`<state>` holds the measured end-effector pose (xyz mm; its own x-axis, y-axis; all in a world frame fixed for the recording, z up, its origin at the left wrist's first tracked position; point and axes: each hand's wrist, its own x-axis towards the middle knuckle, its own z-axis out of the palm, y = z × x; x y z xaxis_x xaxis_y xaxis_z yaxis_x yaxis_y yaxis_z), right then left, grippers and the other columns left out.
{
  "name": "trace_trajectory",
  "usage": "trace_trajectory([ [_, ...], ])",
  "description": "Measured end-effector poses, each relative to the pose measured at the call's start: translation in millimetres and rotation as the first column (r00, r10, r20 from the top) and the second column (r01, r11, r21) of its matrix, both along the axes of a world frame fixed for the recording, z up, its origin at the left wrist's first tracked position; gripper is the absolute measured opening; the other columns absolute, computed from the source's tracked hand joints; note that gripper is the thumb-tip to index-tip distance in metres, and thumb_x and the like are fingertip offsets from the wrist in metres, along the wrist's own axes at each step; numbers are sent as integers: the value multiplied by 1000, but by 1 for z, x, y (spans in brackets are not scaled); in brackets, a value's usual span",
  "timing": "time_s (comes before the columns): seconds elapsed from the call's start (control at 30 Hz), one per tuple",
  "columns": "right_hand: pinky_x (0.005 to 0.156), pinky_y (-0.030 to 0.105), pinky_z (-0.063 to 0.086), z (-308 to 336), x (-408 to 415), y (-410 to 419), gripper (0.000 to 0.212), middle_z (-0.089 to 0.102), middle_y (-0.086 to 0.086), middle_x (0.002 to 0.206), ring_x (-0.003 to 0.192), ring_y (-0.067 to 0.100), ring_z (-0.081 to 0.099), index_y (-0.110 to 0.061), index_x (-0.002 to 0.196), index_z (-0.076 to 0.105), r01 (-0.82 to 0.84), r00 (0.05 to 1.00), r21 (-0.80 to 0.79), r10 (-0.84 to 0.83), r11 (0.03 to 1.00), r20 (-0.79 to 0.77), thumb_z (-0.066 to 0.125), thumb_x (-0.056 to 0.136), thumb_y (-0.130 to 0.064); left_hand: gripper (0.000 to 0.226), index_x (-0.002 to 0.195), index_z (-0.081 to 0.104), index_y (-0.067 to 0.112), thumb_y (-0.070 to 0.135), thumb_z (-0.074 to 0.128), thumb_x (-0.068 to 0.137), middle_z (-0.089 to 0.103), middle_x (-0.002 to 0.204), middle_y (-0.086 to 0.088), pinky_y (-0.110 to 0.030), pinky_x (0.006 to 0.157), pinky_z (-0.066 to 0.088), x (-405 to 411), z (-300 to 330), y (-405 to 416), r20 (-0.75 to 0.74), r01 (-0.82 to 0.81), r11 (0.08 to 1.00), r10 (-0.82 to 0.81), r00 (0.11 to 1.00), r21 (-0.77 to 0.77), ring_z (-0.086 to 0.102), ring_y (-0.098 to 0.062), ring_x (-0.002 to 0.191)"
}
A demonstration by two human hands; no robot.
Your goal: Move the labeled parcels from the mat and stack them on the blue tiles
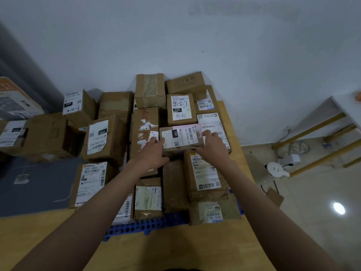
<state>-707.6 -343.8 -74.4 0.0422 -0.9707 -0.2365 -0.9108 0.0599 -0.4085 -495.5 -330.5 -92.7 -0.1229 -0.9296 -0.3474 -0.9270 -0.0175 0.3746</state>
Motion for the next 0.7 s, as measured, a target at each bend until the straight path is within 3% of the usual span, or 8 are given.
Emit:
trace_trajectory([
  [0.07, 91, 44, 49, 6, -3, 11, 47, 51, 11, 122, 110, 30, 52, -12, 128, 44, -34, 999, 17, 34, 999, 7, 63, 89, -30, 78, 151, 25, 22, 38, 66, 86, 37, 138, -10, -35, 91, 45, 0, 7, 10, -9, 3, 1000, -4, 1000, -13, 44, -26, 124],
  [0.23, 85, 39, 49, 20, 6, 38, 40, 58, 5, 121, 108, 23, 55, -16, 126, 50, -134, 989, 48, 130, 990, 68, 61, 89, -28, 55, 137, 49, 29, 39, 65, 85, 51, 128, -5, -30, 74, 38, 13, 28, 44, -40, 62, 997, -63, 997, -35, 47, -22, 118],
  [0.37, 72, 33, 48, 27, 31, 57, 31, 59, 2, 111, 95, 20, 57, -18, 113, 55, -210, 973, 43, 205, 977, 102, 64, 86, -29, 58, 137, 50, 28, 40, 69, 84, 47, 137, -1, -29, 89, 45, 44, 43, 80, -72, -34, 997, 29, 997, -73, 51, -17, 117],
  [0.53, 91, 37, 49, 29, 83, 79, 39, 63, 2, 113, 104, 19, 59, -17, 122, 55, -332, 934, 99, 311, 938, 178, 65, 87, -31, 49, 132, 52, 33, 48, 64, 86, 46, 130, 1, -23, 69, 40, 95, 56, 130, -11, -141, 988, 141, 990, -60, 53, -9, 96],
  [0.7, 94, 42, 51, 38, 139, 99, 41, 54, 0, 127, 112, 21, 57, -20, 127, 50, -515, 852, 137, 486, 846, 196, 63, 91, -34, 54, 137, 46, 29, 50, 60, 90, 35, 149, 1, -33, 93, 43, 151, 57, 178, 54, -273, 962, 273, 961, -5, 43, -19, 131],
])
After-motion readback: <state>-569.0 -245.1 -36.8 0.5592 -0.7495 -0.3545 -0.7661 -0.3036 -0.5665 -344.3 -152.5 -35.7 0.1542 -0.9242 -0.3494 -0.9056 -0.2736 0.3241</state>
